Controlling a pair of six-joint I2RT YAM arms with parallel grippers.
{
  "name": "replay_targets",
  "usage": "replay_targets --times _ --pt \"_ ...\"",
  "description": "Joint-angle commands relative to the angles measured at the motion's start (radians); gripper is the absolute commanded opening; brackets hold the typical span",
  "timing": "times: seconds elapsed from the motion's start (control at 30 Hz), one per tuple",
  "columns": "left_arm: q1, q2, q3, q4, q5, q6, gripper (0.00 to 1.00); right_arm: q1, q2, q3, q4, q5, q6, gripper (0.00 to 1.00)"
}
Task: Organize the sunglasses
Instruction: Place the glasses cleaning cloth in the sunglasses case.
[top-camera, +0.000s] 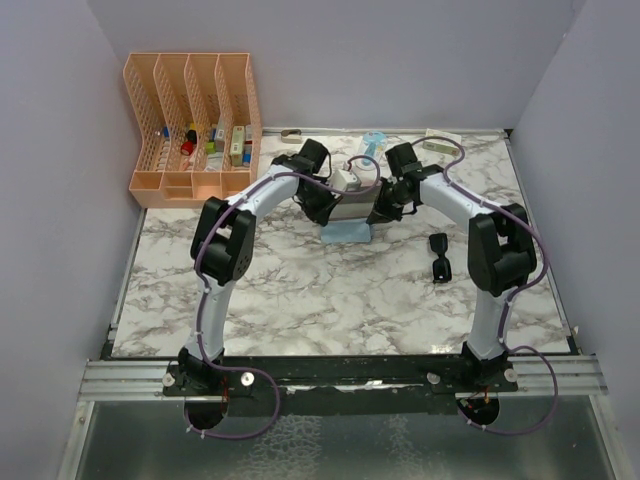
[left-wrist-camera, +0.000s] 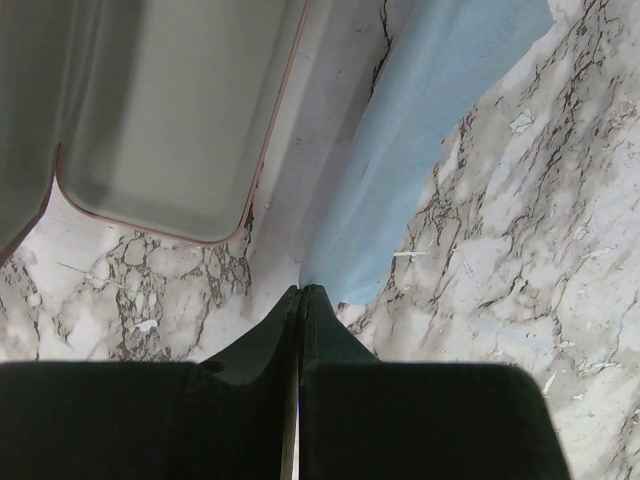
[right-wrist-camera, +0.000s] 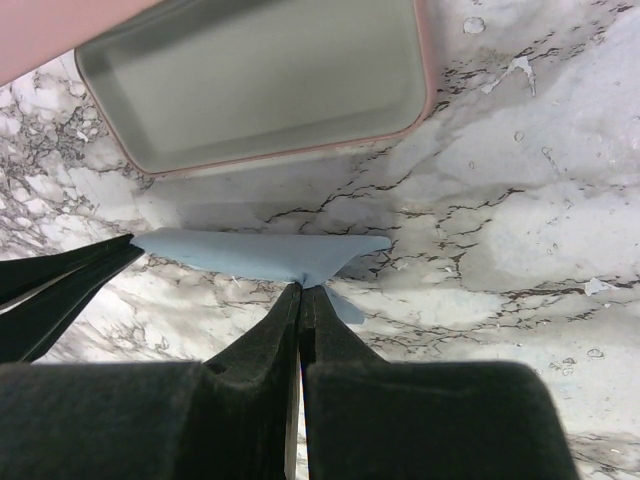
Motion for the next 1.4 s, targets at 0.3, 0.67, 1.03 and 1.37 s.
replay_targets --times 0.3,0.67,1.03,1.37 --pt "-0.022 0.068 0.115 -0.021 -0.086 -0.019 0.00 -0.043 0.036 0.045 0.025 -0.026 0.011 0.01" --pt "-0.022 0.066 0.135 0.015 -0.128 -0.035 0.00 -0.068 0.068 0.089 0.042 -0.028 0.022 0.01" --pt "-0.022 0.088 0.169 0.035 -0.160 -0.053 0.00 -0.083 0.113 0.142 0.043 -0.012 0.043 0.01" --pt "-0.025 0.143 0.254 0.010 -0.183 -0.059 0.00 -0.094 0.108 0.127 0.068 0.000 0.061 0.01"
